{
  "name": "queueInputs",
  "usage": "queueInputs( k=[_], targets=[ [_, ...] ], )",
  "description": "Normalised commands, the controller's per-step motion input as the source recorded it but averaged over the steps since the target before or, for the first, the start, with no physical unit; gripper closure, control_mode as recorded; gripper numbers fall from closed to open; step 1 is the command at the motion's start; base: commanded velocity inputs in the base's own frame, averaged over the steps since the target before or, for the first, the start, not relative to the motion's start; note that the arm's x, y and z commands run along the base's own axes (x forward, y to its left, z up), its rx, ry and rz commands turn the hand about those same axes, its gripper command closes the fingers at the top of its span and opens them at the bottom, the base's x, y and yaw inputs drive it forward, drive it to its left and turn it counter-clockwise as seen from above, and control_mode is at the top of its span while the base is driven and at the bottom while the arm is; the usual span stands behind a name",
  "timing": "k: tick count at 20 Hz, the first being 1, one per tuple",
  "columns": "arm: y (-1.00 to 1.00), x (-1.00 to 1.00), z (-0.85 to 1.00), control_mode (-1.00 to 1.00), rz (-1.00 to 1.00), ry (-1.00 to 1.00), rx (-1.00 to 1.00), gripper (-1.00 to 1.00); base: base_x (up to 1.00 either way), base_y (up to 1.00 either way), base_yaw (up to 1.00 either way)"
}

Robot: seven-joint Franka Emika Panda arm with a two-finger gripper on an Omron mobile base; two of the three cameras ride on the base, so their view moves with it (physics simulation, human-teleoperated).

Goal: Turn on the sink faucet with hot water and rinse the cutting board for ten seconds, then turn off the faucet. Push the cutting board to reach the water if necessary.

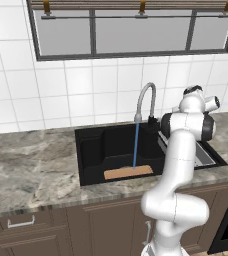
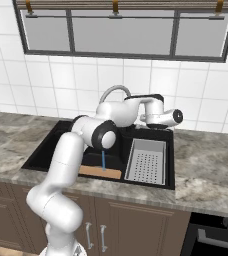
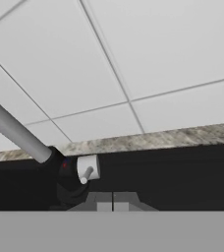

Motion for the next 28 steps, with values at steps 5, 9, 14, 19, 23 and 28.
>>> queueInputs(
  k=[5, 9, 14, 19, 23, 28],
  targets=[
    [0.0, 0.0, 0.0, -1.0, 0.0, 0.0, 0.0, 1.0, 0.0, 0.0, 0.0],
    [0.0, 0.0, 0.0, -1.0, 0.0, 0.0, 0.0, 1.0, 0.0, 0.0, 0.0],
    [0.0, 0.0, 0.0, -1.0, 0.0, 0.0, 0.0, 1.0, 0.0, 0.0, 0.0],
    [0.0, 0.0, 0.0, -1.0, 0.0, 0.0, 0.0, 1.0, 0.0, 0.0, 0.0],
    [0.0, 0.0, 0.0, -1.0, 0.0, 0.0, 0.0, 1.0, 0.0, 0.0, 0.0],
    [0.0, 0.0, 0.0, -1.0, 0.0, 0.0, 0.0, 1.0, 0.0, 0.0, 0.0]
  ],
)
